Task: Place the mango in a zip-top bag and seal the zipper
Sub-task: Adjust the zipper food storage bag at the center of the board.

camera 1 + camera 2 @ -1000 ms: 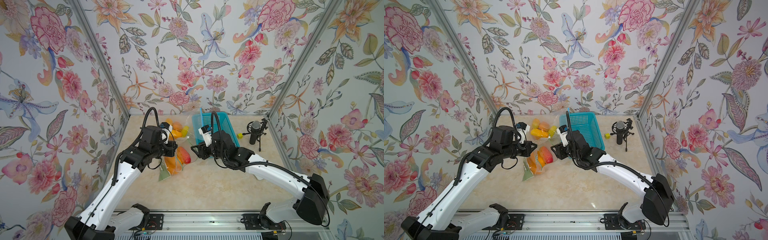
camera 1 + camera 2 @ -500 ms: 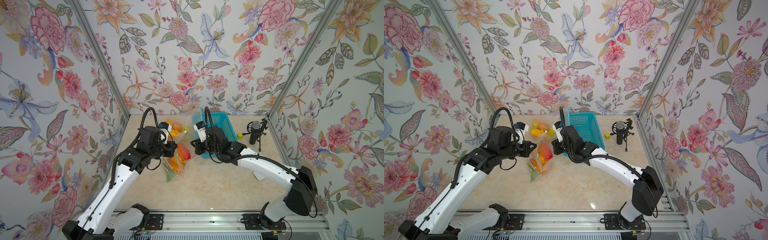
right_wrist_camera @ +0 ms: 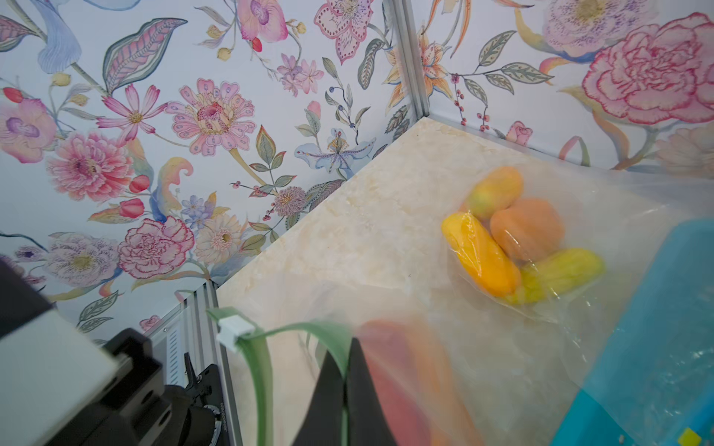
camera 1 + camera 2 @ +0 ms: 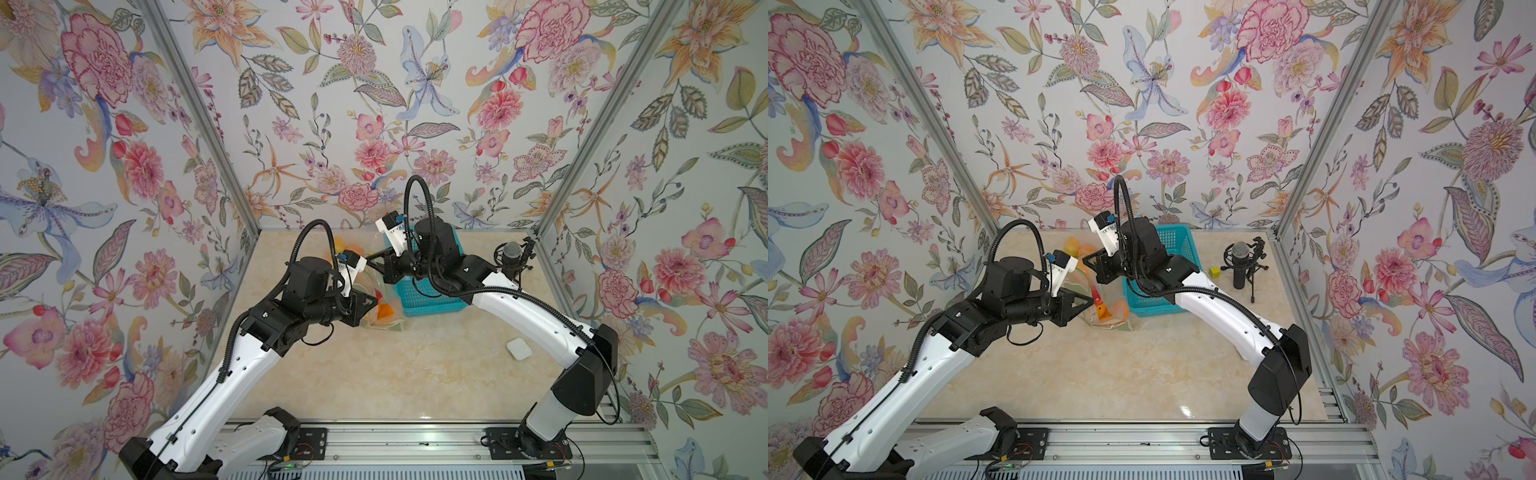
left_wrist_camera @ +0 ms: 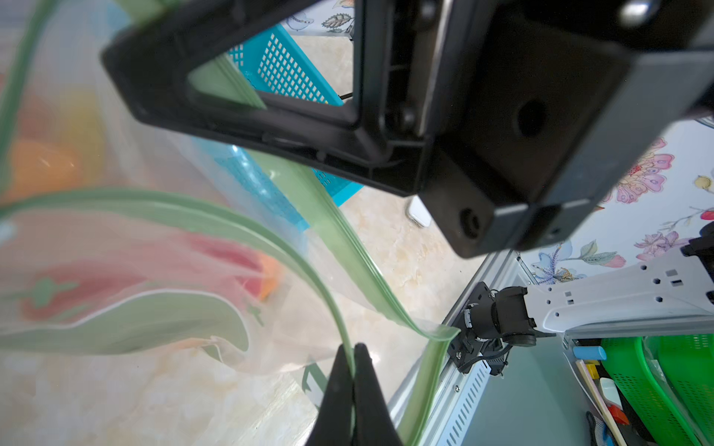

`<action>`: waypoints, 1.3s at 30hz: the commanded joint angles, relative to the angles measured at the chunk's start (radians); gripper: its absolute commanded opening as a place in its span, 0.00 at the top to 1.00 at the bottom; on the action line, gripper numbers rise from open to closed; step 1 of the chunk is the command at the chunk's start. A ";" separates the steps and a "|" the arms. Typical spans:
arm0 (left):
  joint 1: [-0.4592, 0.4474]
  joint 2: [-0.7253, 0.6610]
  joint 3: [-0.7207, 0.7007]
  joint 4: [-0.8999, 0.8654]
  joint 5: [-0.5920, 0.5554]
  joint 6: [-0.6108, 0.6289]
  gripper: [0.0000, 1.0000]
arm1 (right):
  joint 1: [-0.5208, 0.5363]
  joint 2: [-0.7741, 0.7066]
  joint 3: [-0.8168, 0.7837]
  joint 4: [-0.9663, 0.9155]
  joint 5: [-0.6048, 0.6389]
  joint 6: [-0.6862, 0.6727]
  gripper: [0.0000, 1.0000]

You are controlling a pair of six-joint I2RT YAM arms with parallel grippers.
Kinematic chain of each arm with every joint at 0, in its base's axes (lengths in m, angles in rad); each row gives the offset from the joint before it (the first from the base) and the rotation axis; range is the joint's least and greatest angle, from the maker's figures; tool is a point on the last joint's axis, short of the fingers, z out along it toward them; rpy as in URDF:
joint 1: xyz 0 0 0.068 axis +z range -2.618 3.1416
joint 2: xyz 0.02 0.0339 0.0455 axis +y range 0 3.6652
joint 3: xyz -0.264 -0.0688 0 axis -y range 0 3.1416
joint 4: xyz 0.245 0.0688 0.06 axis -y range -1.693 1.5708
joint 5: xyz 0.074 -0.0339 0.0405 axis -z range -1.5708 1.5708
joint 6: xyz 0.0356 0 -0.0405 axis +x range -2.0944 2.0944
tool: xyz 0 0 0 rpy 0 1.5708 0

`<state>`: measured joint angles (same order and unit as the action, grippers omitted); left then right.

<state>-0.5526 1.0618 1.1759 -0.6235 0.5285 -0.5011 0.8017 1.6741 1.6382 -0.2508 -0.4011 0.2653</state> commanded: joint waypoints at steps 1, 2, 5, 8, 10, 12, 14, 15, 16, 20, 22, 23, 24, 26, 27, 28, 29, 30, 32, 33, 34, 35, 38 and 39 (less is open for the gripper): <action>-0.006 -0.020 0.002 0.026 0.002 0.023 0.88 | -0.019 0.017 -0.002 -0.015 -0.146 -0.008 1.00; -0.006 -0.024 0.001 0.029 -0.003 0.026 0.79 | -0.026 0.015 -0.020 -0.015 -0.154 -0.005 1.00; -0.004 -0.036 0.008 0.031 -0.040 0.034 0.57 | -0.039 0.016 -0.065 -0.014 -0.168 -0.003 1.00; 0.006 -0.043 0.038 0.008 -0.087 0.055 0.44 | -0.047 0.018 -0.088 -0.015 -0.183 -0.002 1.00; 0.021 -0.059 0.057 0.002 -0.119 0.068 0.35 | -0.051 0.019 -0.092 -0.015 -0.200 -0.006 1.00; 0.043 -0.082 0.074 0.009 -0.136 0.078 0.27 | -0.057 0.016 -0.096 -0.013 -0.219 -0.011 1.00; 0.063 -0.101 0.106 -0.007 -0.177 0.107 0.15 | -0.065 0.013 -0.098 -0.013 -0.233 -0.012 1.00; 0.072 -0.105 0.122 -0.016 -0.200 0.118 0.14 | -0.065 0.012 -0.098 -0.011 -0.243 -0.014 1.00; 0.085 -0.108 0.137 -0.023 -0.215 0.129 0.13 | -0.069 0.012 -0.101 -0.011 -0.254 -0.015 1.00; 0.139 -0.103 0.160 -0.027 -0.255 0.175 0.08 | -0.072 0.009 -0.105 -0.001 -0.277 -0.017 1.00; 0.176 -0.106 0.146 -0.009 -0.228 0.203 0.07 | -0.074 0.010 -0.105 0.003 -0.291 -0.018 1.00; 0.199 -0.109 0.133 0.005 -0.204 0.216 0.07 | -0.074 0.011 -0.106 0.005 -0.301 -0.020 1.00; 0.228 -0.113 0.120 0.023 -0.170 0.226 0.06 | -0.076 0.011 -0.107 0.005 -0.311 -0.024 1.00; 0.296 -0.127 0.074 0.086 -0.047 0.227 0.01 | -0.081 0.011 -0.106 0.007 -0.340 -0.030 1.00; 0.313 -0.135 0.057 0.113 -0.013 0.227 0.01 | -0.084 0.010 -0.104 0.007 -0.361 -0.036 1.00; 0.331 -0.145 0.035 0.146 0.018 0.236 0.01 | -0.088 0.009 -0.104 0.007 -0.390 -0.046 1.00; 0.354 -0.159 0.007 0.179 0.054 0.237 0.01 | -0.092 0.005 -0.108 0.006 -0.407 -0.055 1.00; 0.377 -0.170 -0.014 0.209 0.100 0.237 0.01 | -0.097 0.001 -0.111 0.004 -0.428 -0.062 1.00; 0.420 -0.192 -0.063 0.274 0.207 0.246 0.02 | -0.114 -0.002 -0.118 0.007 -0.480 -0.073 1.00; 0.434 -0.198 -0.084 0.299 0.234 0.246 0.02 | -0.120 -0.001 -0.119 0.007 -0.499 -0.078 1.00; 0.458 -0.201 -0.103 0.321 0.294 0.251 0.02 | -0.126 0.000 -0.122 0.004 -0.519 -0.083 1.00; 0.472 -0.200 -0.118 0.355 0.344 0.241 0.02 | -0.131 0.002 -0.125 0.006 -0.542 -0.087 1.00; 0.485 -0.189 -0.156 0.434 0.441 0.199 0.02 | -0.144 0.009 -0.137 0.007 -0.603 -0.097 1.00; 0.484 -0.182 -0.166 0.448 0.466 0.193 0.02 | -0.146 0.010 -0.142 0.005 -0.622 -0.103 1.00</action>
<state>-0.0772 0.8734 1.0370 -0.3038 0.8215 -0.2955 0.6636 1.6882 1.5108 -0.2577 -0.9154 0.2035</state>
